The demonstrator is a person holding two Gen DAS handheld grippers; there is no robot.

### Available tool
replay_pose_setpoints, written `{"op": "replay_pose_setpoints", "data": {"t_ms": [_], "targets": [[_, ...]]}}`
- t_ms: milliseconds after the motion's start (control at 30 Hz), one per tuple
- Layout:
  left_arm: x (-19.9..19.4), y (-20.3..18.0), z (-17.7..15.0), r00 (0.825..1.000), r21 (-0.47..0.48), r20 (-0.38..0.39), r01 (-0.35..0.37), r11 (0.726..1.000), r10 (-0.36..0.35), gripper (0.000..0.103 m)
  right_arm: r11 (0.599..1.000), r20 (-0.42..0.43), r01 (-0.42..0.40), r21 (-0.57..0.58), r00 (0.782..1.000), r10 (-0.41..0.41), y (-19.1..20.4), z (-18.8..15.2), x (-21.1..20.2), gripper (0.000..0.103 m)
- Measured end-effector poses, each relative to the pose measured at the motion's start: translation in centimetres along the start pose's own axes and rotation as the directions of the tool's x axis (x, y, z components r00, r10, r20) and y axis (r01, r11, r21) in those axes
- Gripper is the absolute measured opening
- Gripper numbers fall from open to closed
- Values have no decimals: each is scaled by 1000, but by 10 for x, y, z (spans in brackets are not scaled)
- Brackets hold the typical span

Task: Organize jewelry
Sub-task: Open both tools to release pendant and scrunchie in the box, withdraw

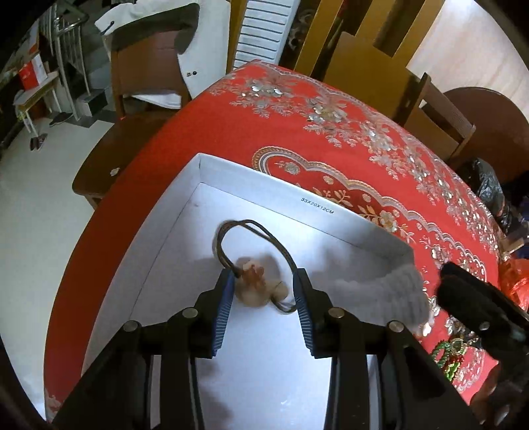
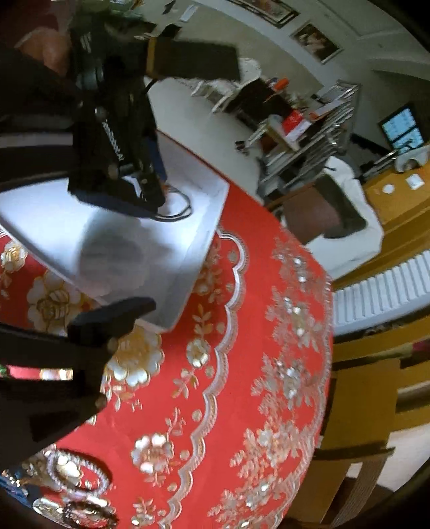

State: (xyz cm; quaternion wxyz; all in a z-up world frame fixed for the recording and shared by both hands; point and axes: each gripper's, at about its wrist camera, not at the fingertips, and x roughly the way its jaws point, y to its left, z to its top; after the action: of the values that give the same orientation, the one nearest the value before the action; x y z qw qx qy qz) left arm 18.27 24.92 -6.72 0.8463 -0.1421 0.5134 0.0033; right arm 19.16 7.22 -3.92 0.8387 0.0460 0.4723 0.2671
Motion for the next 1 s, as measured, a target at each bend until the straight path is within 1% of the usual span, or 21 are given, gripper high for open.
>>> {"op": "replay_pose_setpoints", "data": {"t_ms": [100, 233, 367, 533, 767, 900, 1000], "targets": [[-9, 3, -2, 1000, -20, 17, -3, 1000, 3, 64, 1000, 18, 6, 14, 1000, -6, -6, -5, -17, 55], [-21, -1, -8, 999, -12, 31, -18, 1000, 19, 64, 1000, 16, 1, 13, 1000, -1, -8, -21, -35, 56], [-39, -10, -22, 997, 11, 45, -59, 998, 59, 64, 1000, 16, 15, -23, 1000, -15, 0, -38, -51, 56], [-64, -23, -44, 995, 1, 70, -73, 997, 73, 64, 997, 23, 45, -62, 999, -44, 6, -57, -72, 58], [-93, -68, -80, 989, 38, 96, -114, 993, 110, 64, 988, 31, 88, -130, 996, -85, 0, -92, -112, 62], [-104, -95, -100, 987, 51, 107, -123, 991, 117, 64, 987, 28, 99, -128, 995, -96, -14, -111, -136, 64], [-111, -117, -116, 988, 65, 111, -118, 991, 111, 64, 985, 35, 124, -119, 992, -120, -30, -127, -157, 65]]}}
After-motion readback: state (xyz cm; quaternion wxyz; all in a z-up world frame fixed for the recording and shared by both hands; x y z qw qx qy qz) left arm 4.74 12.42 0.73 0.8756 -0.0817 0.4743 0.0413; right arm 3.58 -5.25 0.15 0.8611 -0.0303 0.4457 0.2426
